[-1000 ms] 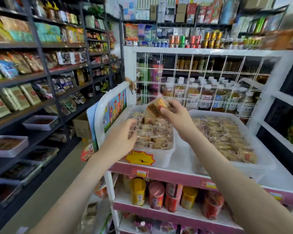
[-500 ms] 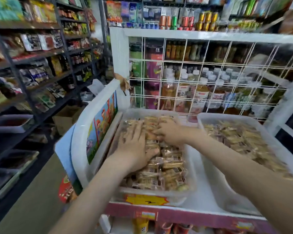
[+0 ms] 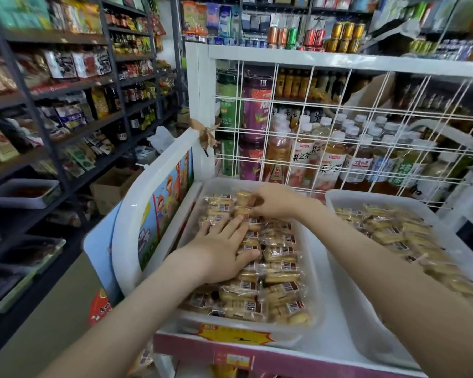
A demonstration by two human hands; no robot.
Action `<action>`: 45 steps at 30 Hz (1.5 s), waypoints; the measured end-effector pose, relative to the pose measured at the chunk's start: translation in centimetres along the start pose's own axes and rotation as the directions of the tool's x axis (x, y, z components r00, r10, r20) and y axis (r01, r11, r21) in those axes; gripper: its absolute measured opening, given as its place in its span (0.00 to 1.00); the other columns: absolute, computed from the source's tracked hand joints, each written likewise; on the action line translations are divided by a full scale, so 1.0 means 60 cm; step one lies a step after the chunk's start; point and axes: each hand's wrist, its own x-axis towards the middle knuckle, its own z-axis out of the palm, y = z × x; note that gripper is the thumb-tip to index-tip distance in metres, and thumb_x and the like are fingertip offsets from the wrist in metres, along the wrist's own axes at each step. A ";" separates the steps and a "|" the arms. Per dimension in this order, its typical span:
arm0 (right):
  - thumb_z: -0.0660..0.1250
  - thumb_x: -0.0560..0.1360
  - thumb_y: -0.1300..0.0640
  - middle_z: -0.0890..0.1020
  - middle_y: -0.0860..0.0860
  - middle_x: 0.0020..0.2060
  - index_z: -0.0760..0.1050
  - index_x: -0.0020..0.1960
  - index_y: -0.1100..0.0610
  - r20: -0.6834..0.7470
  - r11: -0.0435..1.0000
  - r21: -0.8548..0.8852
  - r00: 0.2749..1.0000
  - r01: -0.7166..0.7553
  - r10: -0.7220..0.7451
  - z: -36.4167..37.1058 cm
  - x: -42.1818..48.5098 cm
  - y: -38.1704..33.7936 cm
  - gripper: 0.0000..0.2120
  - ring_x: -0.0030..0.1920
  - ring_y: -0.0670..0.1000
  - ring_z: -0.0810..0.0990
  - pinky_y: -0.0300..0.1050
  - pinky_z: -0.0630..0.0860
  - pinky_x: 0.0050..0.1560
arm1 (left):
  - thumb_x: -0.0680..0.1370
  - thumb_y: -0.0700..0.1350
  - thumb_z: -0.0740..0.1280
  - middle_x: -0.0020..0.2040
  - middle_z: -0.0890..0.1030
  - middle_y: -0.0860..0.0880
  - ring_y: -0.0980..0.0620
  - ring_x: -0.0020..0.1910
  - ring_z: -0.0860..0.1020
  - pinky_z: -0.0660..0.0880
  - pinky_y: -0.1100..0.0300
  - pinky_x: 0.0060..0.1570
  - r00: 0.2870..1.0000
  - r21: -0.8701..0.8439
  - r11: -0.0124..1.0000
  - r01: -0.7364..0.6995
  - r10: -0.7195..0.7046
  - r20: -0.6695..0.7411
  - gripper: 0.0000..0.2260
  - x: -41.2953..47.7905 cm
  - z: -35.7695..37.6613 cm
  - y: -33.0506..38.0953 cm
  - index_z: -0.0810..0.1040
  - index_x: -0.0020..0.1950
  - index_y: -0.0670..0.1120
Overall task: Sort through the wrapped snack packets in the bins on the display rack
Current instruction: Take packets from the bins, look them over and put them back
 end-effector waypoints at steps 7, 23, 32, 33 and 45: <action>0.63 0.78 0.47 0.79 0.51 0.55 0.77 0.60 0.55 0.080 0.977 -0.214 0.996 -0.015 0.033 0.007 0.013 0.000 0.16 0.56 0.51 0.74 0.47 0.69 0.57 | 0.81 0.64 0.42 0.79 0.38 0.52 0.51 0.77 0.36 0.36 0.47 0.74 1.000 -0.013 1.000 0.000 0.000 -0.002 0.31 -0.003 0.002 -0.001 0.40 0.79 0.51; 0.65 0.77 0.48 0.81 0.48 0.46 0.75 0.56 0.54 -0.467 0.895 0.445 0.861 0.032 0.201 -0.049 -0.183 -0.040 0.12 0.45 0.49 0.80 0.42 0.78 0.42 | 0.82 0.58 0.54 0.68 0.73 0.48 0.51 0.64 0.73 0.71 0.57 0.62 0.936 -0.227 0.974 0.017 -0.096 -0.340 0.24 -0.078 -0.034 0.054 0.66 0.74 0.48; 0.64 0.78 0.56 0.85 0.55 0.44 0.76 0.56 0.58 -0.249 0.156 0.966 0.915 0.209 0.319 0.117 -0.491 -0.114 0.09 0.47 0.54 0.84 0.46 0.81 0.48 | 0.80 0.45 0.66 0.49 0.81 0.59 0.61 0.49 0.79 0.73 0.69 0.47 0.795 -0.881 0.356 -0.311 -0.411 -0.446 0.04 -0.299 0.129 0.193 0.78 0.50 0.55; 0.62 0.79 0.56 0.85 0.56 0.44 0.76 0.55 0.58 -0.215 0.114 0.975 0.924 0.188 0.315 0.142 -0.523 -0.121 0.09 0.46 0.54 0.84 0.46 0.81 0.47 | 0.79 0.44 0.67 0.48 0.82 0.57 0.59 0.48 0.81 0.75 0.66 0.46 0.823 -0.910 0.306 -0.279 -0.413 -0.391 0.05 -0.323 0.158 0.206 0.78 0.50 0.54; 0.57 0.82 0.60 0.84 0.56 0.44 0.74 0.48 0.59 -0.052 0.143 0.989 0.855 -0.026 0.516 0.340 -0.734 -0.195 0.08 0.45 0.56 0.84 0.49 0.81 0.44 | 0.78 0.34 0.65 0.40 0.80 0.45 0.54 0.36 0.82 0.81 0.53 0.50 0.930 -0.997 0.057 0.046 -0.366 0.022 0.06 -0.506 0.332 0.275 0.74 0.42 0.41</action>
